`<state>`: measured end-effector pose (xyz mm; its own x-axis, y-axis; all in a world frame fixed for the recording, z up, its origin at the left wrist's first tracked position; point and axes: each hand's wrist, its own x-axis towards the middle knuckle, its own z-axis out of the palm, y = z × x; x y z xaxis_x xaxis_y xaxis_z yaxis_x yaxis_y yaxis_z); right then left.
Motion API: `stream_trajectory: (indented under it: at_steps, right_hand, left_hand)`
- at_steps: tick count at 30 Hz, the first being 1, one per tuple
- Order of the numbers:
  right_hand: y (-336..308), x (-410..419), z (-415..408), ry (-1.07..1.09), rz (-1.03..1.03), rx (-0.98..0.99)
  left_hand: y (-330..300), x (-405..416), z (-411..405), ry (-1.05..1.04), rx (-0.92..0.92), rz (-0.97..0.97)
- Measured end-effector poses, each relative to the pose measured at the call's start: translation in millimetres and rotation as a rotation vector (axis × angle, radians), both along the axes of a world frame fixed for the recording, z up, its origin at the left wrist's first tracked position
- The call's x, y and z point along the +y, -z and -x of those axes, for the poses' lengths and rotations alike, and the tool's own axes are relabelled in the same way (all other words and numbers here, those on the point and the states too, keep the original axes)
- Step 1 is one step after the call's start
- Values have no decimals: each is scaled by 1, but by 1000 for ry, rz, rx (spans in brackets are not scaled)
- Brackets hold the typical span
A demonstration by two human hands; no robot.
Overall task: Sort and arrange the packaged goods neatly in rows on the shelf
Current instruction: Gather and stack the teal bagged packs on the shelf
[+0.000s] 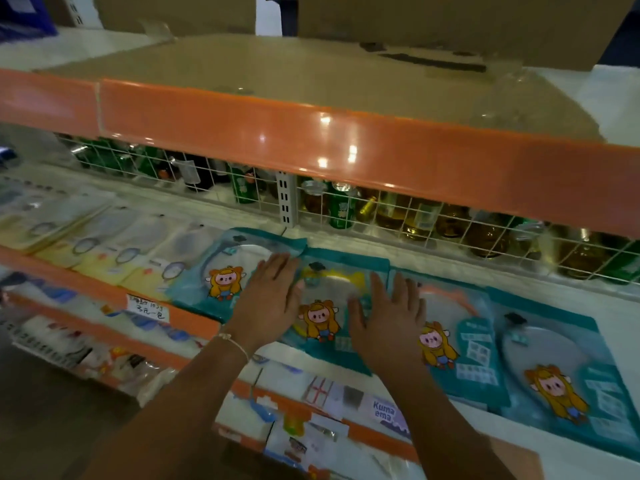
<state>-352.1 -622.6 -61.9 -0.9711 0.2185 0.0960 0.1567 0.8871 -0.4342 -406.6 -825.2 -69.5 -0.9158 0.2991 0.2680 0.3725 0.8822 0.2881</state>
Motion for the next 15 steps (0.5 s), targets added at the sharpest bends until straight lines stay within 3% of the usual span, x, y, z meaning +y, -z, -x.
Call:
stream_trajectory:
  at_steps: [8,15]
  right_hand:
    - [1,-109,31,107,33,-7]
    - [-1,-173,47,57,79,-68]
  left_hand:
    - [3,-112,47,114,-23,2]
    - [10,-195,85,50,-61,10]
